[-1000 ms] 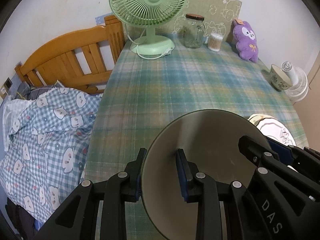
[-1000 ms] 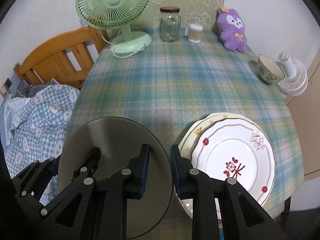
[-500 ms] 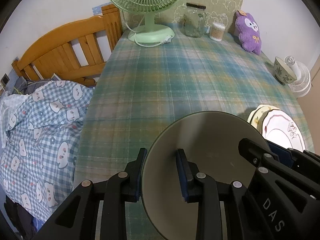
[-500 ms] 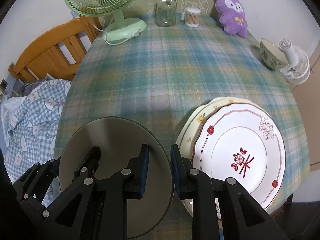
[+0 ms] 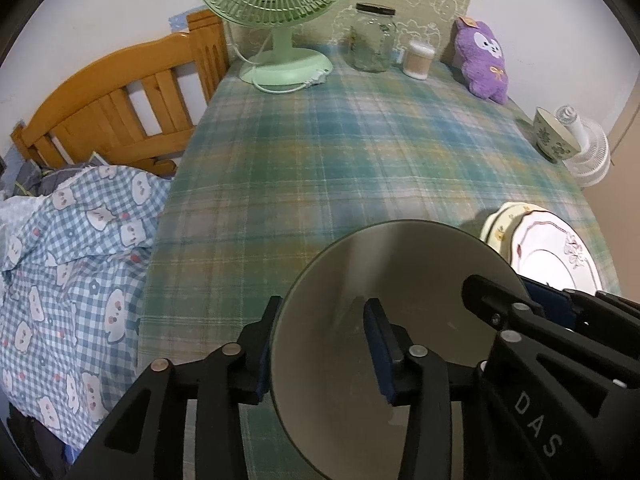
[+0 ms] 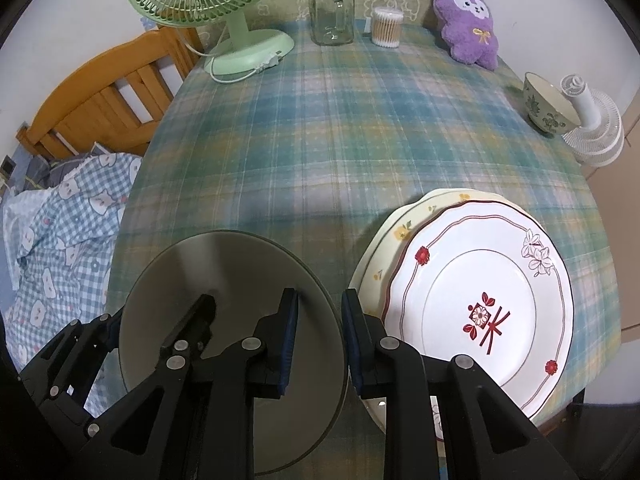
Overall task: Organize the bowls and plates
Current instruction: 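Lower the bowl beside the plates and open both tools, then withdraw both tools and move them to the beige bowl by the white fan, then close both tools on the rim of the beige bowl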
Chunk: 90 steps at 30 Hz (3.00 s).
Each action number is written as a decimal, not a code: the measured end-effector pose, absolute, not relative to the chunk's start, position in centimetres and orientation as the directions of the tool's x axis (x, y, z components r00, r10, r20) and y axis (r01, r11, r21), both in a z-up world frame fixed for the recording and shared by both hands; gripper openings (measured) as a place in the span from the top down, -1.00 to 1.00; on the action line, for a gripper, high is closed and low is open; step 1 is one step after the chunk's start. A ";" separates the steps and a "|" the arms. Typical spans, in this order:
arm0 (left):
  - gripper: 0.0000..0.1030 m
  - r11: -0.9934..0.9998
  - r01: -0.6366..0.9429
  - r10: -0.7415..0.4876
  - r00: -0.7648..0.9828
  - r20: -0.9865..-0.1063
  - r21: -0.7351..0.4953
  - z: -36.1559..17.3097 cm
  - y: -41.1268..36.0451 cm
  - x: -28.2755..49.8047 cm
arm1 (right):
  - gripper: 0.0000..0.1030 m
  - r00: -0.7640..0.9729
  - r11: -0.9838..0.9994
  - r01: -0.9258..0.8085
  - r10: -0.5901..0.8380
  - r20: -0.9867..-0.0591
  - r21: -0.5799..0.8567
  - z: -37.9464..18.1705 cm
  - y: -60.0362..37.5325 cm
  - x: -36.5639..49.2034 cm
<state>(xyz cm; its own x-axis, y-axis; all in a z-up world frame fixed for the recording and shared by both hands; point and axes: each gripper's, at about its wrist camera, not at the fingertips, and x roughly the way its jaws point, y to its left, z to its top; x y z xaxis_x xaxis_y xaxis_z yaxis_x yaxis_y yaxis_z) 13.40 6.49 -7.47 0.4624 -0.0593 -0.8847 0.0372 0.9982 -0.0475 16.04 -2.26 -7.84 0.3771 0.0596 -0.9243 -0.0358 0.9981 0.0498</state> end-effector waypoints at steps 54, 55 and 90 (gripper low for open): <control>-0.56 0.996 -0.072 0.015 0.683 -0.730 -0.047 7.2 -11.7 19.6 | -0.64 0.681 0.992 -0.124 0.071 -0.729 -0.019 8.6 -23.2 23.5; -0.56 0.996 -0.075 0.019 0.685 -0.728 -0.045 7.3 -12.4 19.9 | -0.64 0.681 0.992 -0.125 0.072 -0.728 -0.019 8.7 -23.7 23.7; -0.56 1.000 -0.010 0.017 0.684 -0.729 0.014 2.5 -30.2 31.8 | -0.67 0.682 0.997 -0.059 0.081 -0.727 0.055 2.7 -42.8 35.0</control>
